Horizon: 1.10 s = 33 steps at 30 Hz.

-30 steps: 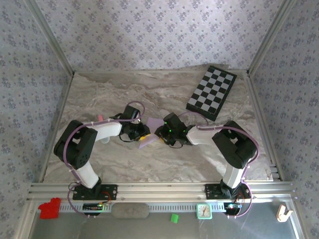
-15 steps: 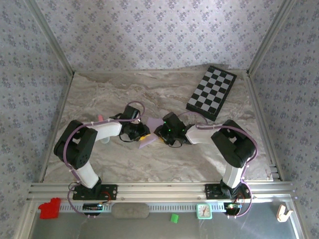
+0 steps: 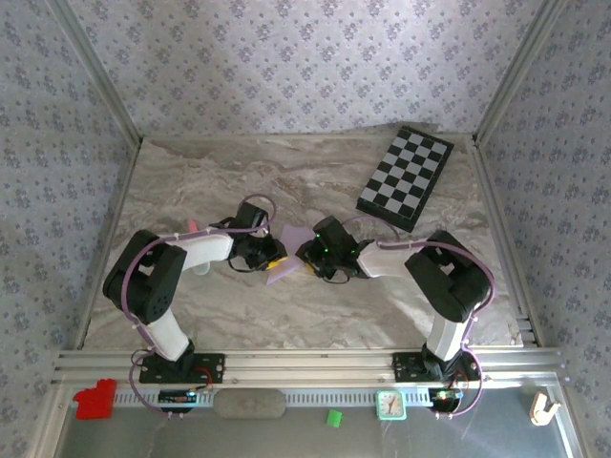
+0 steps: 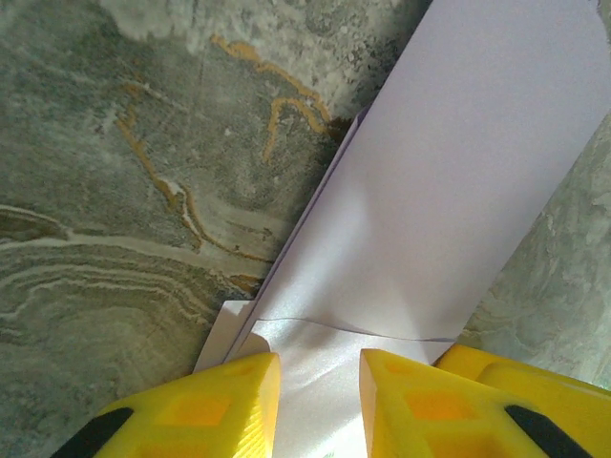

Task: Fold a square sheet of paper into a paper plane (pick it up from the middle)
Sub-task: Fold the wing for the fifth time at the center of the table.

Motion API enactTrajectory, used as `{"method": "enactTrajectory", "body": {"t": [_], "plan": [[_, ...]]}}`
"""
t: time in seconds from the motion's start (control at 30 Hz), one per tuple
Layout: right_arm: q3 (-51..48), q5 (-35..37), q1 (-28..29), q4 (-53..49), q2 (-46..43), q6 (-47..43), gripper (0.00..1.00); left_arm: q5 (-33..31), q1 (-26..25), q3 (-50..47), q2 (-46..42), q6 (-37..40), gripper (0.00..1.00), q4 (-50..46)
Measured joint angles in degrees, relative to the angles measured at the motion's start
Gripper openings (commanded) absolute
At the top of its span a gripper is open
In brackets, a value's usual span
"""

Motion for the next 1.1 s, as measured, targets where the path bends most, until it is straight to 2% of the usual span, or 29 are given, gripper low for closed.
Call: {"method": "enactTrajectory", "body": {"t": [0.53,0.8,1.1], "plan": [[-2.95,-1.99,-0.70,6.32,-0.24,0.83,0.41,8.46,4.68,-3.98,0.00,-4.81,0.32,6.23],[-4.07,-1.25,-3.54,4.72,-2.29,-0.79,0.42,10.43,5.64,-4.87,0.07,-6.05,0.31,7.89],[-3.54,-2.56,-2.91,4.61,-1.40,-1.29,0.42,12.70,6.67,-5.57,0.44,-7.69,0.31,9.66]]}}
